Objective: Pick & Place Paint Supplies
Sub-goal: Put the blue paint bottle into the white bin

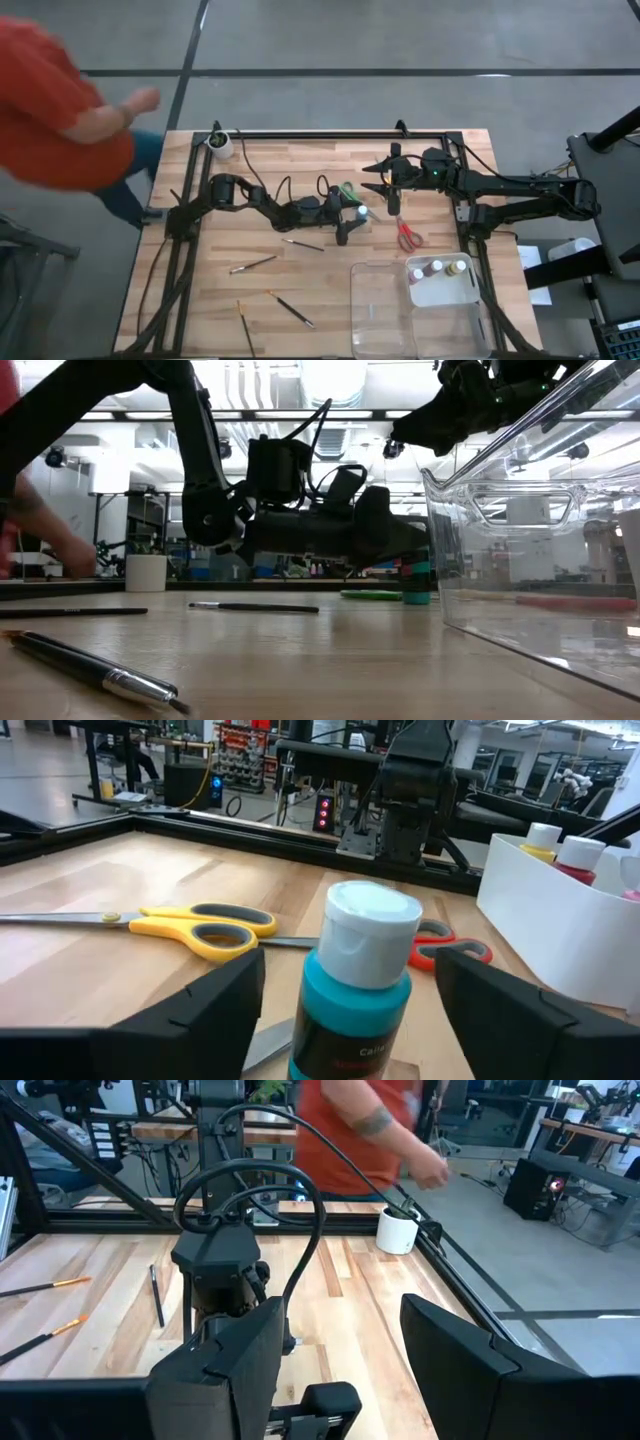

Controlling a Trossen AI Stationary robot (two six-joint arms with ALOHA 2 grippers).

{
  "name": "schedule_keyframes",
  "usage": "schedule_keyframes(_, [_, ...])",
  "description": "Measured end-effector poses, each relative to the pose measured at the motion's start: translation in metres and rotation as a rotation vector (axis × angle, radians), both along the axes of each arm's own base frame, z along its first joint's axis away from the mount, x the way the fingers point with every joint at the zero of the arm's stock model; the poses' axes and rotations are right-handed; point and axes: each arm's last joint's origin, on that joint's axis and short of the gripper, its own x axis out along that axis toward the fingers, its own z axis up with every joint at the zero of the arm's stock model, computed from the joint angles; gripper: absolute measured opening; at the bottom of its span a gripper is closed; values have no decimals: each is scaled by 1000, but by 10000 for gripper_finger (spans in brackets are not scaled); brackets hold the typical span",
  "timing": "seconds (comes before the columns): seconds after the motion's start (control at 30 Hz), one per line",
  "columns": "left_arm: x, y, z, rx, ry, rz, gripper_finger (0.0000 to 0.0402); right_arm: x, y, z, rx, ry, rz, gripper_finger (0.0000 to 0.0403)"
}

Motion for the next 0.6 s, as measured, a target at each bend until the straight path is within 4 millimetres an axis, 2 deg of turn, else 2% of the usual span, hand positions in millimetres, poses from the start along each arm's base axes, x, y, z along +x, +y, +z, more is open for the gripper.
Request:
schedule_keyframes(0.17, [-1, 2, 3, 2, -13, 31, 303, 0, 0, 0, 0, 0, 0, 201])
schedule_keyframes(0.3, [-10, 2, 11, 1, -54, 37, 303, 0, 0, 0, 0, 0, 0, 201])
schedule_keyframes(0.43, [-27, 4, 29, 4, -110, 49, 303, 0, 0, 0, 0, 0, 0, 201])
schedule_keyframes(0.6, [-60, 16, 49, 6, -107, 94, 303, 0, 0, 0, 0, -1, 0, 201])
